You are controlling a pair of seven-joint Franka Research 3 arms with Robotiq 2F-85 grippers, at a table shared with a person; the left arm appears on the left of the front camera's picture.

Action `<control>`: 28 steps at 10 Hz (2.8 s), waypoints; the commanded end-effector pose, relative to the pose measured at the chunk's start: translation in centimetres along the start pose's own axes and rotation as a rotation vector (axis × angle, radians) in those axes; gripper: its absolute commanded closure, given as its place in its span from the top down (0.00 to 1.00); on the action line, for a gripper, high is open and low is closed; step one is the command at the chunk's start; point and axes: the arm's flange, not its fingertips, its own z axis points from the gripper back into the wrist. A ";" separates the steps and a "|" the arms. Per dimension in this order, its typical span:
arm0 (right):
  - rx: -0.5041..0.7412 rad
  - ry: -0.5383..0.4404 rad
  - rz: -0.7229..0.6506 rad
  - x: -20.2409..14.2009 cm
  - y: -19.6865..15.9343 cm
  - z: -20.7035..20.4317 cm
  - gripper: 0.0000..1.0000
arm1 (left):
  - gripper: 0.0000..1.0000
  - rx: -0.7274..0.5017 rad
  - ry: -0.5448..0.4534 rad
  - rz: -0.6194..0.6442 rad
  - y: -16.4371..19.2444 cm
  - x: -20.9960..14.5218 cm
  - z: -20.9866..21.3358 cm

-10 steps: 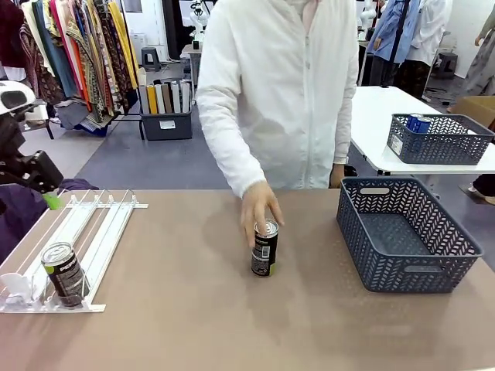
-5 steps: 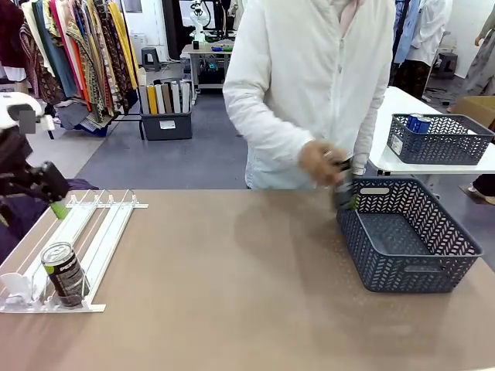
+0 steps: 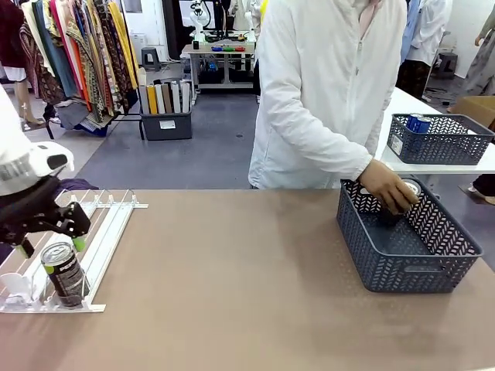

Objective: Retrieve and store the cans from the dispenser.
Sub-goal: Pick up one can from the Automatic Can Dispenser and place it in the middle of the table.

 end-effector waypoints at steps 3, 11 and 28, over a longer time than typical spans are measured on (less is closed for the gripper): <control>0.022 -0.019 0.017 0.4 0.3 -0.3 1.00 | 1.00 0.071 0.067 0.015 -0.7 1.6 -3.6; 0.022 -0.019 0.017 0.4 0.3 -0.3 1.00 | 0.17 0.044 0.087 -0.020 -0.5 1.4 -3.3; 0.022 -0.019 0.017 0.4 0.3 -0.3 1.00 | 0.00 -0.077 -0.188 -0.043 2.8 -5.5 16.5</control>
